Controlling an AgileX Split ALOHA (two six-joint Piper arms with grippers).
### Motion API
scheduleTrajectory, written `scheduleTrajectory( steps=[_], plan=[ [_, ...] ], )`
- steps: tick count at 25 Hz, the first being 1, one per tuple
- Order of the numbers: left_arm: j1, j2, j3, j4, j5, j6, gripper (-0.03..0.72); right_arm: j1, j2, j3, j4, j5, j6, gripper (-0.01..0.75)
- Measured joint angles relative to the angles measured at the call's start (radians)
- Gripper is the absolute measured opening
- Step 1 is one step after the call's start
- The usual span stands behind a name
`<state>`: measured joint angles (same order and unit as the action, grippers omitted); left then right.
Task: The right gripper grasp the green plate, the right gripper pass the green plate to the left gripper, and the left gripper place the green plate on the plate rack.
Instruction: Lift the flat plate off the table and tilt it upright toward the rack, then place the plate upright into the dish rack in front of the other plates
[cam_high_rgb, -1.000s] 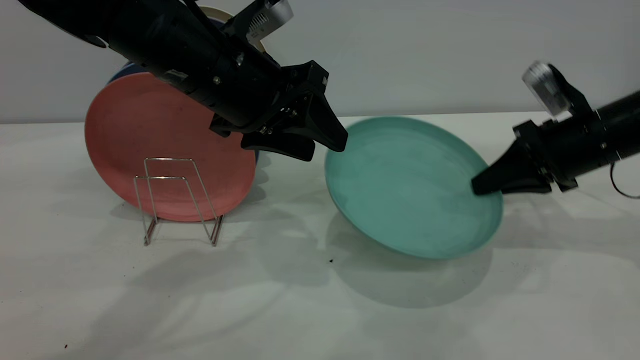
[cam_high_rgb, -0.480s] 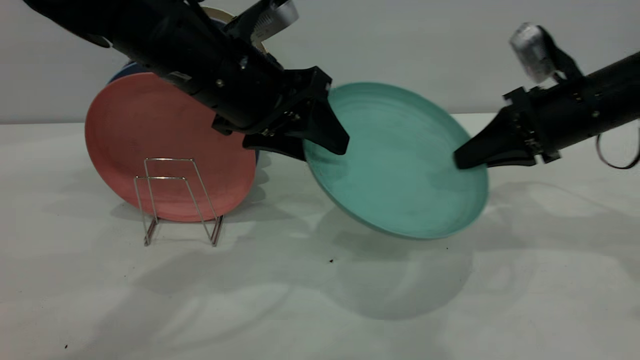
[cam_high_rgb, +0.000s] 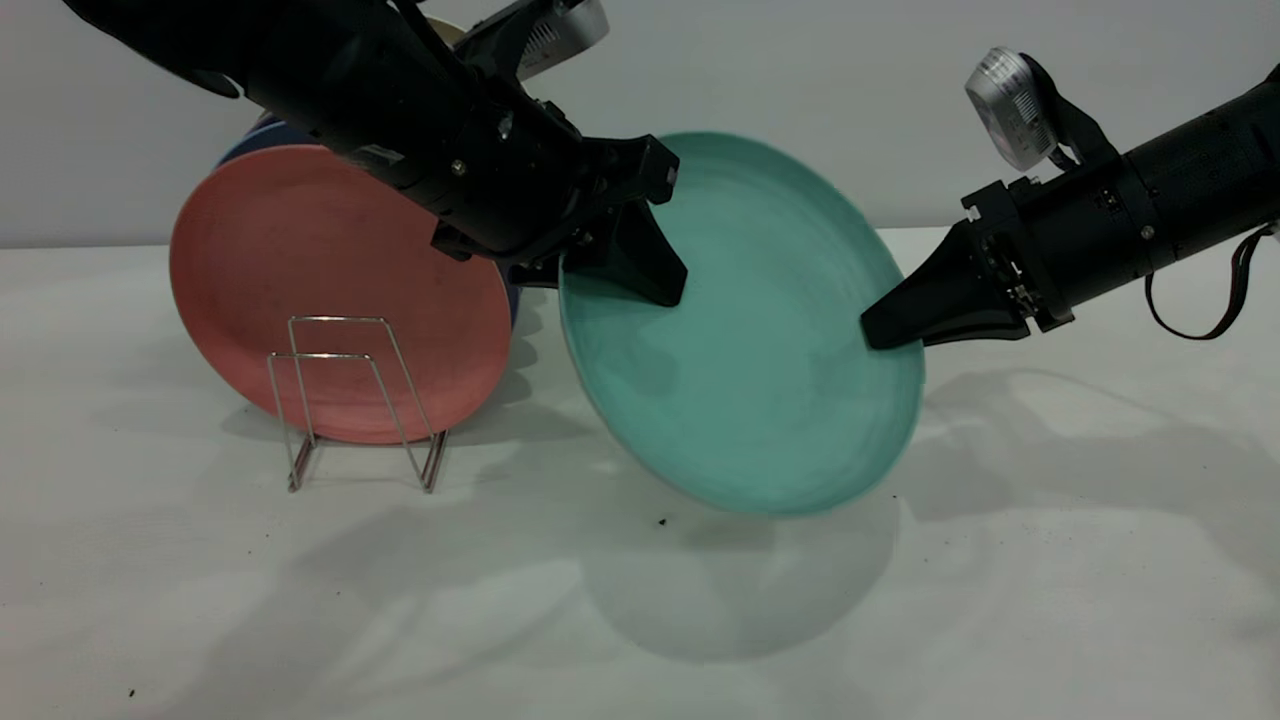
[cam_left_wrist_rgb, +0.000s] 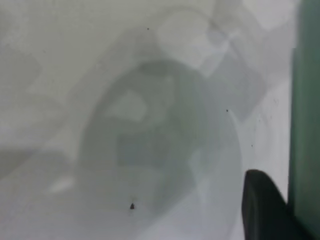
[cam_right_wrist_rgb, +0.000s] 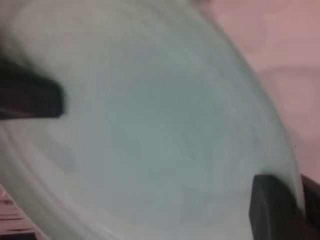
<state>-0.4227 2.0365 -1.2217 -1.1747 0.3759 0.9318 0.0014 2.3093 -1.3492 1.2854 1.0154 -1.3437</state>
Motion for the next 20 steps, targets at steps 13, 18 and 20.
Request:
scheduleTrajectory(
  steps=[13, 18, 20],
  plan=[
    [0.057, -0.015, -0.002, 0.050, -0.017, 0.012, 0.139, -0.100, -0.169, 0.000, 0.008, 0.013, 0.034, 0.512],
    [0.158, -0.089, -0.002, 0.166, 0.101, 0.012, 0.139, -0.179, -0.325, 0.000, -0.073, 0.087, 0.143, 0.571],
    [0.204, -0.134, -0.002, 0.238, 0.169, 0.012, 0.139, -0.189, -0.394, 0.001, -0.145, 0.132, 0.194, 0.559]
  ],
)
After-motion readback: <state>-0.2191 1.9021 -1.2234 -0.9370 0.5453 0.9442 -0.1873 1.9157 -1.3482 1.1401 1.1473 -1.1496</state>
